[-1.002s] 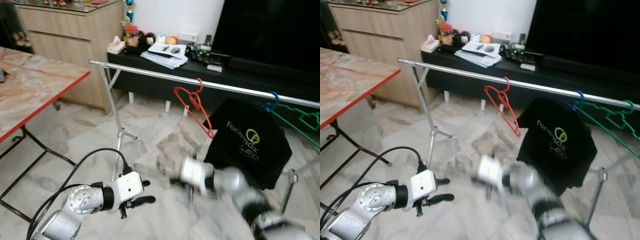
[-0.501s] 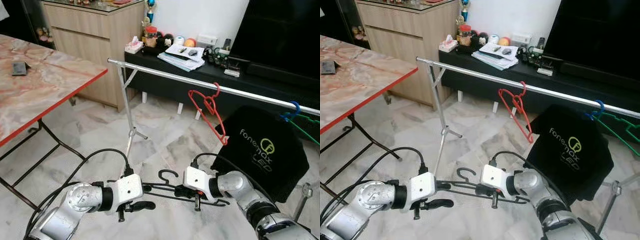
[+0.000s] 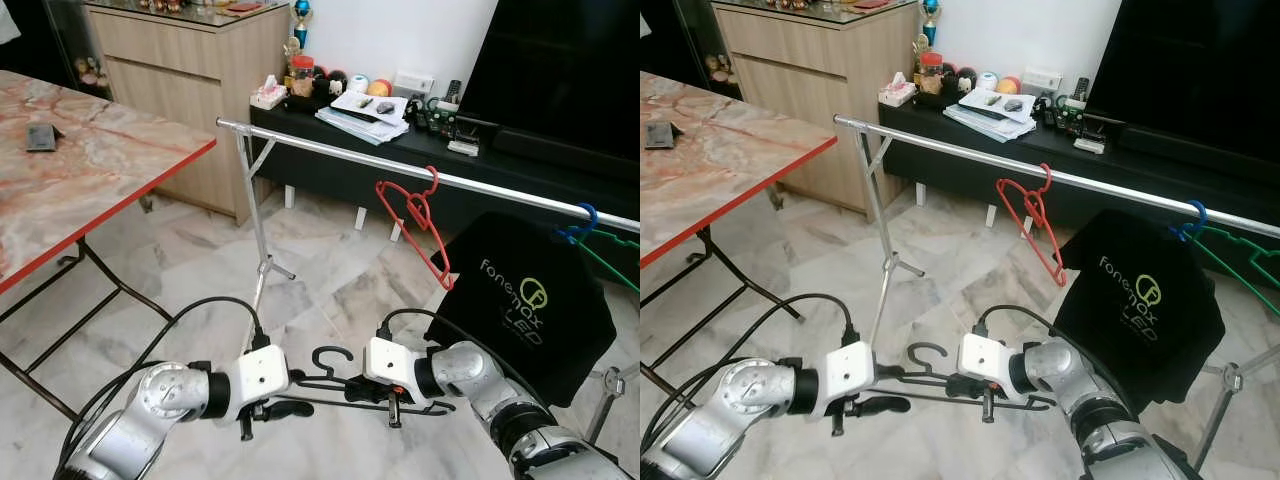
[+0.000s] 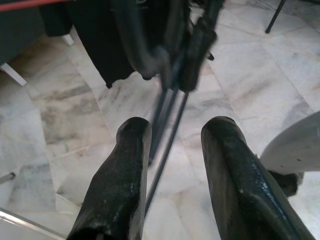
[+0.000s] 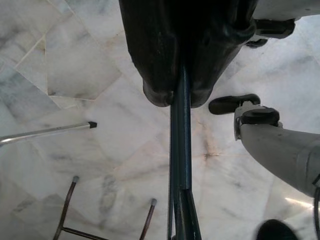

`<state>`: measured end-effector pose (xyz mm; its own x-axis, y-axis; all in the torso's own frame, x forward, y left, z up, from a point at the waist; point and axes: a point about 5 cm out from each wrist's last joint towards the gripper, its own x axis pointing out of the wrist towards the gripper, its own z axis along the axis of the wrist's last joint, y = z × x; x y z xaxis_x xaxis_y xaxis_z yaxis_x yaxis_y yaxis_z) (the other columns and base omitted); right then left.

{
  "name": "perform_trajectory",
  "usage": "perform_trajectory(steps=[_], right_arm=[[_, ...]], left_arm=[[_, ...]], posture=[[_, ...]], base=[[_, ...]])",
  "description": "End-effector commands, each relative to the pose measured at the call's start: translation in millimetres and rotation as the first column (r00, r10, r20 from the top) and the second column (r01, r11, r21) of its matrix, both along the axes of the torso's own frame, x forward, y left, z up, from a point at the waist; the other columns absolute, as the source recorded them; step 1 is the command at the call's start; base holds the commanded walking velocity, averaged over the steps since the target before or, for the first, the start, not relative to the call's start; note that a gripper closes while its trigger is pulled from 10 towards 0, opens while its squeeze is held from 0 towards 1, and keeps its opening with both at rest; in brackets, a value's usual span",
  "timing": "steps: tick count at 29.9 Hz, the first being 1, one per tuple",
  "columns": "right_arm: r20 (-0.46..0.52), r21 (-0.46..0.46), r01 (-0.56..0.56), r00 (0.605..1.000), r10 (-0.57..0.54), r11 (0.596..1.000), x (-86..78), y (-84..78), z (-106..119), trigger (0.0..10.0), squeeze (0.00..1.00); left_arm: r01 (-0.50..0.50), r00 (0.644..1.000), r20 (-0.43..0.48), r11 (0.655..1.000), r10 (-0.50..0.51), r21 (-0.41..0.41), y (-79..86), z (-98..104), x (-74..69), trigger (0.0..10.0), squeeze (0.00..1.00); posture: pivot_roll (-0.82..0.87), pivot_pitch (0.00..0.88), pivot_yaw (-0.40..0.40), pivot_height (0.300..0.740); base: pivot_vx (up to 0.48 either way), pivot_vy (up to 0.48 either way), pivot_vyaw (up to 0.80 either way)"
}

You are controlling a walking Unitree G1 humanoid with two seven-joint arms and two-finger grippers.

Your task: Hang hanger

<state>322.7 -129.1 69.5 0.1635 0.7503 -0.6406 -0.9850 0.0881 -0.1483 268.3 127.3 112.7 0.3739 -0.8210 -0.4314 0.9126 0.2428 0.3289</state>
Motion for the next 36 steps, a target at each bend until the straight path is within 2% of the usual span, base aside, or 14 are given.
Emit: perform_trajectory(steps=[1, 3, 4, 7, 8, 22, 36], right_arm=[[0.010, 0.008, -0.012, 1.000, 0.012, 1.000, -0.8, -1.4, 1.1, 10.0, 0.00], [0.009, 0.008, -0.015, 1.000, 0.015, 1.000, -1.2, -1.6, 0.9, 10.0, 0.00], [0.008, 0.009, -0.017, 1.000, 0.017, 1.000, -1.5, -1.6, 0.8, 10.0, 0.00], [0.006, 0.016, -0.027, 1.000, 0.027, 1.000, -1.9, -1.4, 1.6, 10.0, 0.00], [0.009, 0.019, -0.038, 0.999, 0.037, 0.999, -1.6, -1.2, 3.3, 10.0, 0.00], [0.043, 0.041, -0.119, 0.992, 0.117, 0.992, 3.4, 4.3, 20.2, 10.0, 0.00], [0.056, 0.057, -0.150, 0.988, 0.147, 0.987, 5.4, 8.2, 28.3, 10.0, 0.00]], left_arm=[[0.009, 1.000, 0.020, 1.000, -0.010, 0.018, -2.0, 0.5, 1.2, 10.0, 0.07], [0.013, 1.000, 0.022, 1.000, -0.013, 0.014, -1.3, 0.7, 1.7, 10.0, 0.07], [0.005, 1.000, 0.031, 1.000, -0.006, 0.015, -0.3, 0.9, 2.8, 10.0, 1.00], [-0.007, 1.000, 0.029, 1.000, 0.006, 0.016, 0.9, 0.5, 4.0, 10.0, 1.00], [-0.009, 1.000, 0.019, 1.000, 0.009, 0.006, 0.6, 1.0, 4.1, 10.0, 0.00], [0.016, 1.000, -0.027, 1.000, -0.015, 0.020, -4.2, -4.0, 7.2, 10.0, 0.00], [0.052, 0.997, -0.057, 0.998, -0.049, 0.045, -9.4, -8.3, 7.5, 10.0, 0.00]], posture=[[0.15, 0.036, -0.108, 0.740], [0.15, 0.038, -0.106, 0.740], [0.15, 0.038, -0.106, 0.740], [0.15, 0.040, -0.107, 0.740], [0.15, 0.042, -0.108, 0.740], [0.14, 0.046, -0.106, 0.740], [0.14, 0.065, -0.105, 0.740]], base=[[0.000, 0.000, 0.00], [0.000, 0.000, 0.00], [0.000, 0.000, 0.00], [0.000, 0.000, 0.00], [0.000, 0.000, 0.00], [0.000, 0.000, 0.00], [0.000, 0.000, 0.00]])
